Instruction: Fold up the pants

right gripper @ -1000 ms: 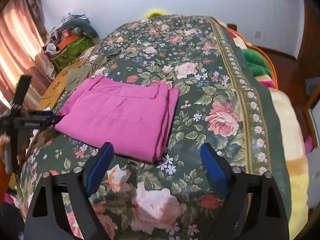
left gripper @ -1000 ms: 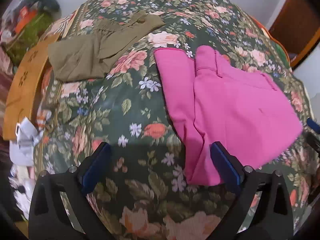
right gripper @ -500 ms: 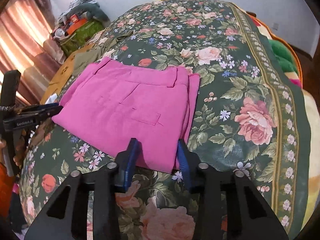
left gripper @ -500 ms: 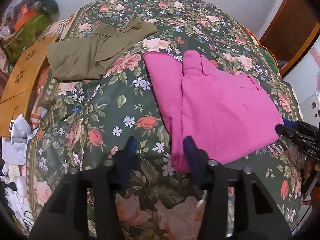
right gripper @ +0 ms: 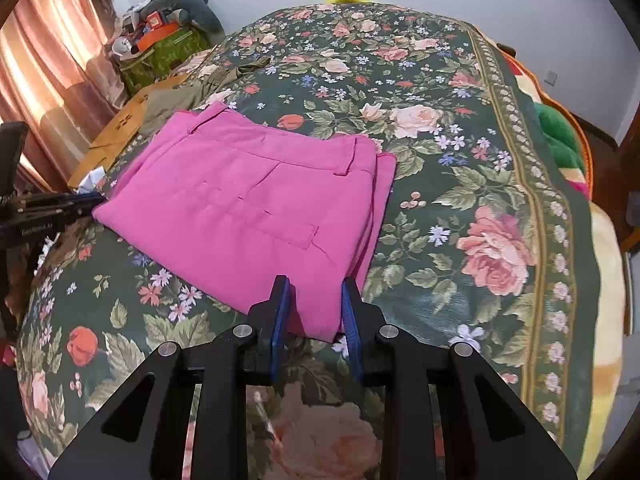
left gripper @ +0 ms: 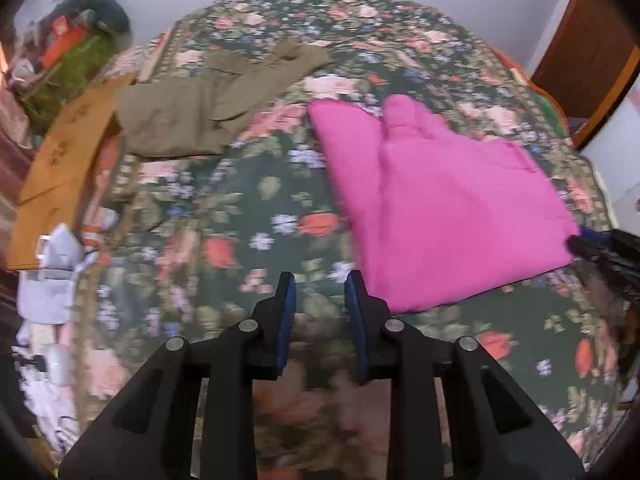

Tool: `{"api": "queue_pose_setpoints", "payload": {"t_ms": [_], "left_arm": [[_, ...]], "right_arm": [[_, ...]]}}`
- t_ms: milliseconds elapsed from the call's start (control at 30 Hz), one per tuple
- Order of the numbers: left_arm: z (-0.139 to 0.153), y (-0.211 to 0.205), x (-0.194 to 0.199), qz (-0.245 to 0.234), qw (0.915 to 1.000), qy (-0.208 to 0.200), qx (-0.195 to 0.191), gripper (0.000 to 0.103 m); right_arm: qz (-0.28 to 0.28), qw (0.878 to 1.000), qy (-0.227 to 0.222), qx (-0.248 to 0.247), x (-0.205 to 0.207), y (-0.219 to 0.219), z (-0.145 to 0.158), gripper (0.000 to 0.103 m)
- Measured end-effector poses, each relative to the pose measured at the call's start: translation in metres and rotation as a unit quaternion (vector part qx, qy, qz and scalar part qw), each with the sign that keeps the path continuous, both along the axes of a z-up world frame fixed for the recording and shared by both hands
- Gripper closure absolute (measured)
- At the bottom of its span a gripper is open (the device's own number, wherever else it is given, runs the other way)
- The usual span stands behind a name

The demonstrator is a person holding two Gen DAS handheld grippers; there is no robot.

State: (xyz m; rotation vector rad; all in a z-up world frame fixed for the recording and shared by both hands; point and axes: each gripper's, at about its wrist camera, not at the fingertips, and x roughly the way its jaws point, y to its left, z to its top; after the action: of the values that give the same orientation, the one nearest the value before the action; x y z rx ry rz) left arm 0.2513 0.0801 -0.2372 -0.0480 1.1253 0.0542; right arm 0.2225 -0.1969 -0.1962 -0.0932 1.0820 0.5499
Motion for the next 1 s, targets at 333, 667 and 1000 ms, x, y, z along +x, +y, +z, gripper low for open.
{"api": "queue_pose_setpoints", "payload": {"t_ms": [333, 667, 1000], "left_arm": [[0.033, 0.005, 0.012, -0.014, 0.9991, -0.041, -0.002, 0.076], [0.031, -0.044, 0.08, -0.08, 0.9961, -0.034, -0.017, 0.075], [-0.011, -0.055, 0.116, -0.101, 0.9941, 0.015, -0.038, 0.058]], "right_arm": [[-0.013, 0.999, -0.044, -0.005, 0.013, -0.006, 0.027, 0.059], [-0.011, 0.999, -0.037, 0.0, 0.064, 0.011, 0.016, 0.058], [0.002, 1.0, 0.005, -0.005, 0.092, 0.027, -0.019, 0.058]]}}
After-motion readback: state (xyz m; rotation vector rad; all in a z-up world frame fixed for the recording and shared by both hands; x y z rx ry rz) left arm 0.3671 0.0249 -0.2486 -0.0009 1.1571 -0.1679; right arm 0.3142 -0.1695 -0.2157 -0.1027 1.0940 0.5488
